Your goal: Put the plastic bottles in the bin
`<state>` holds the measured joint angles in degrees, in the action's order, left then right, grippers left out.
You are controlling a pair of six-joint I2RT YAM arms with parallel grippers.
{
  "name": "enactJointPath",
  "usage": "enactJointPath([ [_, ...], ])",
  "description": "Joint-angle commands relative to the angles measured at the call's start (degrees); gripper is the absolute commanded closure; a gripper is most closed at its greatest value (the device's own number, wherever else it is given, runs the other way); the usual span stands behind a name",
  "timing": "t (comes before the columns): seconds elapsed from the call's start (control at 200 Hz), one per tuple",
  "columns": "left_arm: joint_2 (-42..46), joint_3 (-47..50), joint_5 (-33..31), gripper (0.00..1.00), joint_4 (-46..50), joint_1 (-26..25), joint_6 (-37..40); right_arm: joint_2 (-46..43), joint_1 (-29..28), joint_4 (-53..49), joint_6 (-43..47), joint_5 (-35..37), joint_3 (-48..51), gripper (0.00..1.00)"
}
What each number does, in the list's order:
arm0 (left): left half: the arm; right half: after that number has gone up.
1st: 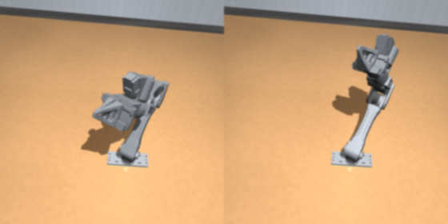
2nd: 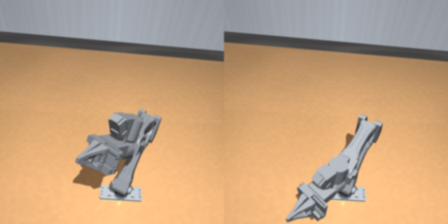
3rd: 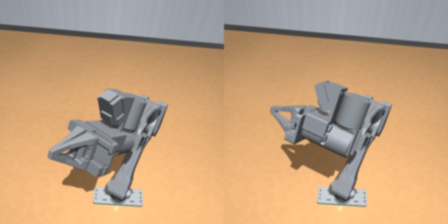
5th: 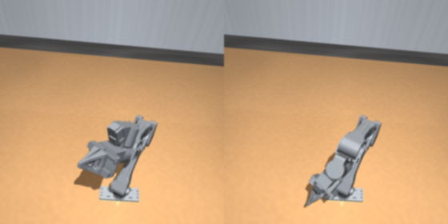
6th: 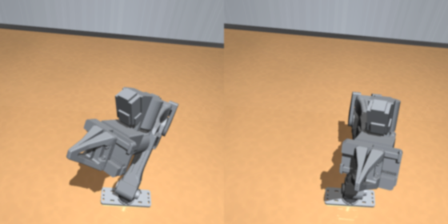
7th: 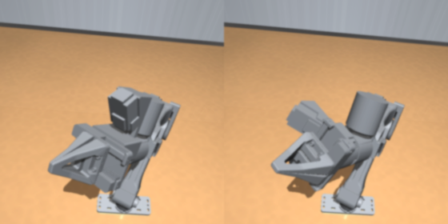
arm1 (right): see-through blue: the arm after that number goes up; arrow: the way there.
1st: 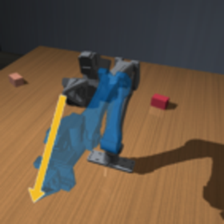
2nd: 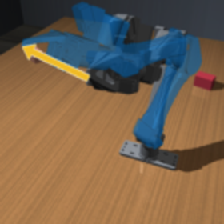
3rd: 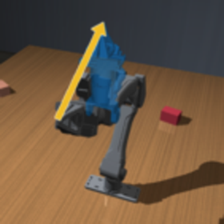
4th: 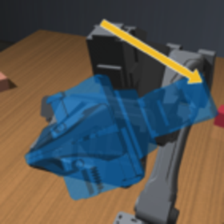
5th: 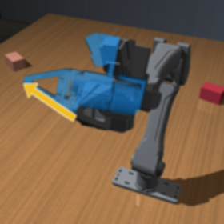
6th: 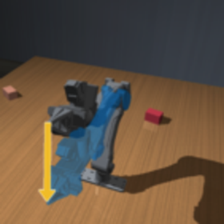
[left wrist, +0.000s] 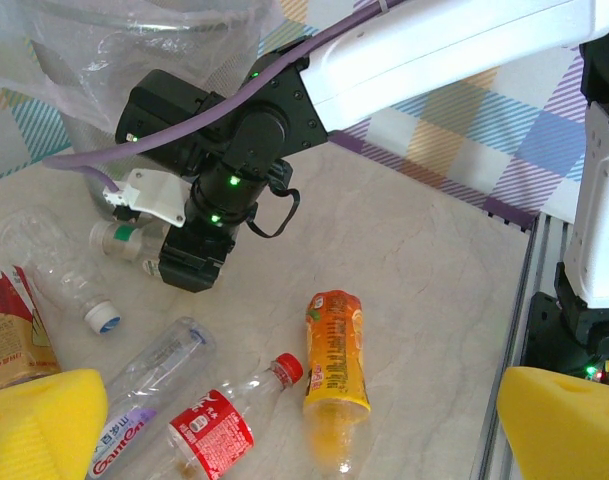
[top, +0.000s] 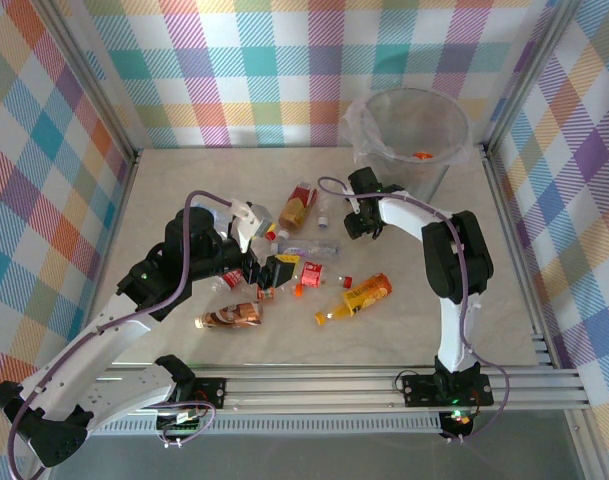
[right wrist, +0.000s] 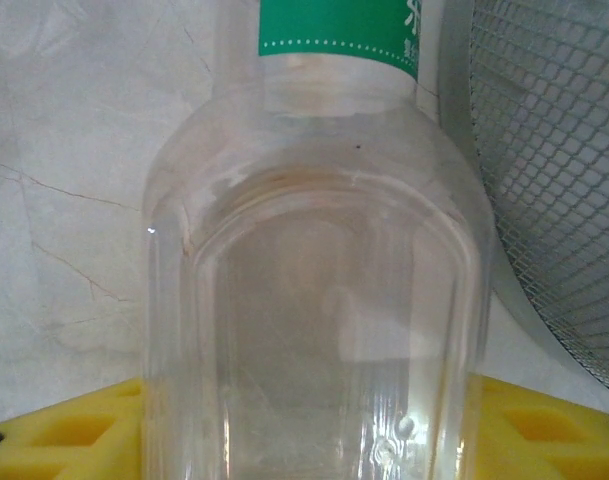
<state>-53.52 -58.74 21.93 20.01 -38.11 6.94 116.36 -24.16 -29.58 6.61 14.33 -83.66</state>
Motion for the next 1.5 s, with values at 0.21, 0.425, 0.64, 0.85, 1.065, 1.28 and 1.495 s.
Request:
enactJointPath([
  [0.21, 0.4, -1.1, 0.2, 0.00, 0.7, 0.1, 0.6, -6.9, -1.4, 0.7, -0.5, 3.4, 4.8, 0.44],
  [0.425, 1.0, -0.8, 0.1, 0.00, 0.1, 0.1, 0.4, -14.0, -3.2, 0.5, -2.5, 4.7, 9.0, 0.44],
  [0.64, 2.5, 0.6, -1.4, 0.00, -2.7, 0.1, -1.4, -21.4, -5.6, -0.4, -3.8, 2.7, 10.5, 0.44],
  [0.85, 3.4, 1.4, -2.9, 0.00, -3.6, 0.2, -2.9, -27.6, -6.7, -1.5, -6.5, -1.5, 8.2, 0.42],
  [1.065, 3.4, 1.3, -2.6, 0.00, -3.6, 0.1, -3.0, -31.7, -6.9, -3.1, -7.5, -4.0, 3.9, 0.43],
  [1.28, 3.1, 1.3, -2.3, 0.00, -3.6, 0.1, -2.8, -33.3, -6.9, -4.1, -6.5, -4.0, -3.1, 0.44],
  [1.495, 3.8, 2.6, -2.1, 0.00, -7.5, 0.1, -3.5, -30.2, -5.7, -6.6, -4.9, -2.0, -13.7, 0.44],
])
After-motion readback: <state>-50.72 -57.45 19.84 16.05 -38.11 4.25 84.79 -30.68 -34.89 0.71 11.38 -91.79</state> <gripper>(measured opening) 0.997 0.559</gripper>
